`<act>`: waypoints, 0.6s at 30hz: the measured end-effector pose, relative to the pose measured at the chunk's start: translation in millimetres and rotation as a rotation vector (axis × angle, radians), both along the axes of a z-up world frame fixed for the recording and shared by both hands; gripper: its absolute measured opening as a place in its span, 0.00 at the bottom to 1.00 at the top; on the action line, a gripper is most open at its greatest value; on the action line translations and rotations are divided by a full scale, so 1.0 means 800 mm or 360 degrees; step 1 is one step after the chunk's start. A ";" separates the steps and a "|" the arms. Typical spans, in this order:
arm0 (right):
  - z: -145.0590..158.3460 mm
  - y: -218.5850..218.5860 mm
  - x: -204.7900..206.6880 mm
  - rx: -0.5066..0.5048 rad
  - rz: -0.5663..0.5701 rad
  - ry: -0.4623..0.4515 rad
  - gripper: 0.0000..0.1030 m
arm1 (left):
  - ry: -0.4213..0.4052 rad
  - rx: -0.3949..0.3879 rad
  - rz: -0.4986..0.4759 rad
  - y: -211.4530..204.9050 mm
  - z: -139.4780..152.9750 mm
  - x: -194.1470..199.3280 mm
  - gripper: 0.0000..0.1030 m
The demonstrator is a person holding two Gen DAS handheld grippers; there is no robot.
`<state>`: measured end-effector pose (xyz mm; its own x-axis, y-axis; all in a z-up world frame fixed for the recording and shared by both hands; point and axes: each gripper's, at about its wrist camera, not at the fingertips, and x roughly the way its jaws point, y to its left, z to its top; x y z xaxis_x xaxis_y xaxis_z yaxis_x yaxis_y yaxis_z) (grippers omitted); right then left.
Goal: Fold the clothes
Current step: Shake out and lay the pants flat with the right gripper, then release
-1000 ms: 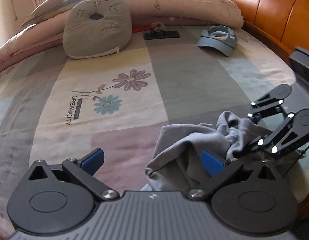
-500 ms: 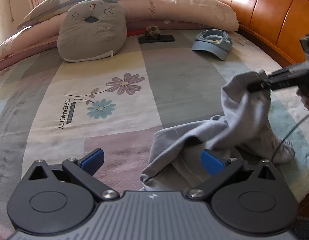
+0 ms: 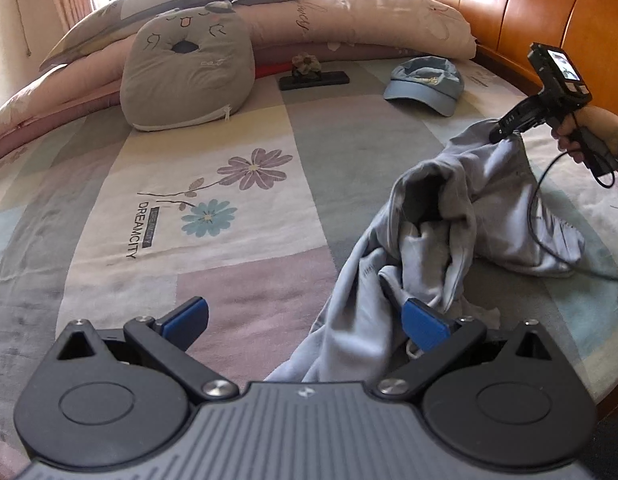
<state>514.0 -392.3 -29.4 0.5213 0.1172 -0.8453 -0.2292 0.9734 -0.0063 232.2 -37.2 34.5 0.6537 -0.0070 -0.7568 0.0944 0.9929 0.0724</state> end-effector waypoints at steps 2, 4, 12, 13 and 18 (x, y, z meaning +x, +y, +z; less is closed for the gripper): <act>-0.004 -0.011 0.009 0.0038 -0.0078 0.0029 0.27 | 0.0001 0.0003 0.0002 -0.002 0.000 0.000 0.99; -0.005 -0.016 0.006 0.0075 -0.0098 0.0038 0.28 | 0.0008 0.0003 -0.0005 -0.004 -0.001 0.001 0.99; 0.021 -0.046 -0.105 0.0331 -0.0094 -0.0013 0.52 | 0.0044 -0.0014 -0.0052 -0.019 -0.005 0.014 0.99; 0.022 -0.052 -0.124 0.0382 -0.0098 -0.0013 0.53 | 0.0049 -0.0020 -0.0064 -0.022 -0.005 0.017 0.99; 0.006 -0.085 -0.217 0.0650 -0.0193 0.0019 0.60 | 0.0077 -0.0052 -0.0124 -0.036 -0.010 0.029 0.99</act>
